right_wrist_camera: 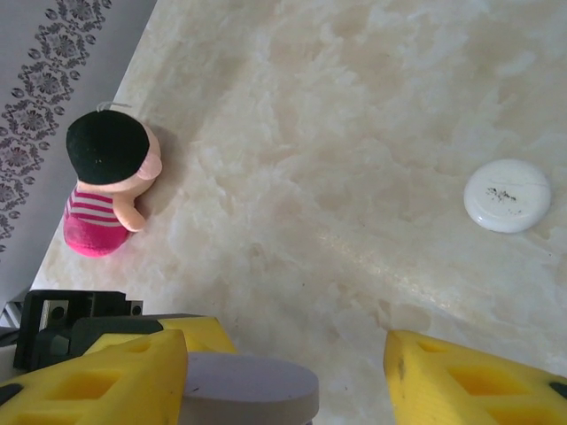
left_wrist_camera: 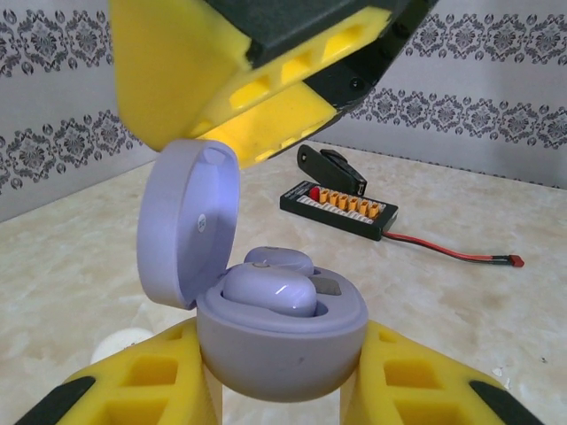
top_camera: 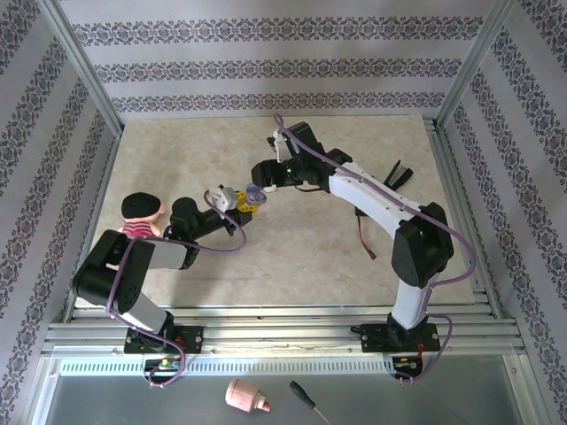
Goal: Insert wireless bluetooth earbuds into charging case
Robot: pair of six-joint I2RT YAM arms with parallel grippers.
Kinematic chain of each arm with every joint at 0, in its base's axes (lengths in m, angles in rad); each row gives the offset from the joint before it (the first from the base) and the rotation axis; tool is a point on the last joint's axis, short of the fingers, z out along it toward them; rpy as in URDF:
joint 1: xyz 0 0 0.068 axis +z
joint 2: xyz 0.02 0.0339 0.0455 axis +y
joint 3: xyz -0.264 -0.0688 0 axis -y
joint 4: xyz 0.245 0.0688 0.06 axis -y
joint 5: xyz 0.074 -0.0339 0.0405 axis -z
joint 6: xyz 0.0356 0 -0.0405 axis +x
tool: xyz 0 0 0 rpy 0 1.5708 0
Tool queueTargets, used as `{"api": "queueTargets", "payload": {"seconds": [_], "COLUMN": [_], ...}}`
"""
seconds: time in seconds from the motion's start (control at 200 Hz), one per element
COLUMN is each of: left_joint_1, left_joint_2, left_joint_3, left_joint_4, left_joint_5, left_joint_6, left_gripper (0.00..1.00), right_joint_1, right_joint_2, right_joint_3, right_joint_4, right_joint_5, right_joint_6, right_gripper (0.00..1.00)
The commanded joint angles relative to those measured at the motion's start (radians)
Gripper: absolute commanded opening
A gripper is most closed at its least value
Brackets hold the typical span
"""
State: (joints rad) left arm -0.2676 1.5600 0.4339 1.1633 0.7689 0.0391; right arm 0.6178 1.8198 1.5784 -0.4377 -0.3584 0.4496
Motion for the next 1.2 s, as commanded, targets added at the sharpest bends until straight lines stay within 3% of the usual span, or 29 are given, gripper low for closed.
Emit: {"api": "queueTargets", "payload": {"seconds": [0.0, 0.205, 0.3, 0.54, 0.744, 0.849, 0.954, 1.199], "left_joint_1": [-0.010, -0.010, -0.010, -0.011, -0.011, -0.014, -0.015, -0.018], "left_joint_2": [-0.018, -0.017, -0.013, 0.034, 0.021, 0.016, 0.011, 0.002], "left_joint_3": [0.013, 0.018, 0.020, 0.035, 0.061, 0.074, 0.073, 0.043], "left_joint_4": [0.088, 0.090, 0.102, 0.260, 0.265, 0.265, 0.265, 0.263], "left_joint_5": [-0.027, -0.039, -0.038, -0.039, -0.024, -0.008, -0.004, -0.003], "left_joint_6": [-0.037, -0.039, -0.048, -0.166, -0.214, -0.231, -0.230, -0.210], "left_gripper": [0.17, 0.17, 0.17, 0.17, 0.17, 0.17, 0.17, 0.18], "right_joint_1": [0.004, -0.003, -0.021, -0.085, -0.079, -0.078, -0.073, -0.069], "right_joint_2": [-0.056, -0.125, -0.157, -0.203, -0.190, -0.142, -0.085, -0.082], "right_joint_3": [-0.060, -0.120, -0.159, -0.394, -0.470, -0.518, -0.543, -0.561], "right_joint_4": [-0.026, 0.002, 0.056, 0.561, 0.720, 0.959, 1.171, 1.178], "right_joint_5": [-0.017, -0.004, -0.055, -0.372, -0.425, -0.467, -0.502, -0.496], "right_joint_6": [0.004, 0.014, 0.072, 0.509, 0.657, 0.824, 0.977, 0.990], "right_gripper": [0.60, 0.60, 0.63, 0.68, 0.70, 0.68, 0.63, 0.36]}}
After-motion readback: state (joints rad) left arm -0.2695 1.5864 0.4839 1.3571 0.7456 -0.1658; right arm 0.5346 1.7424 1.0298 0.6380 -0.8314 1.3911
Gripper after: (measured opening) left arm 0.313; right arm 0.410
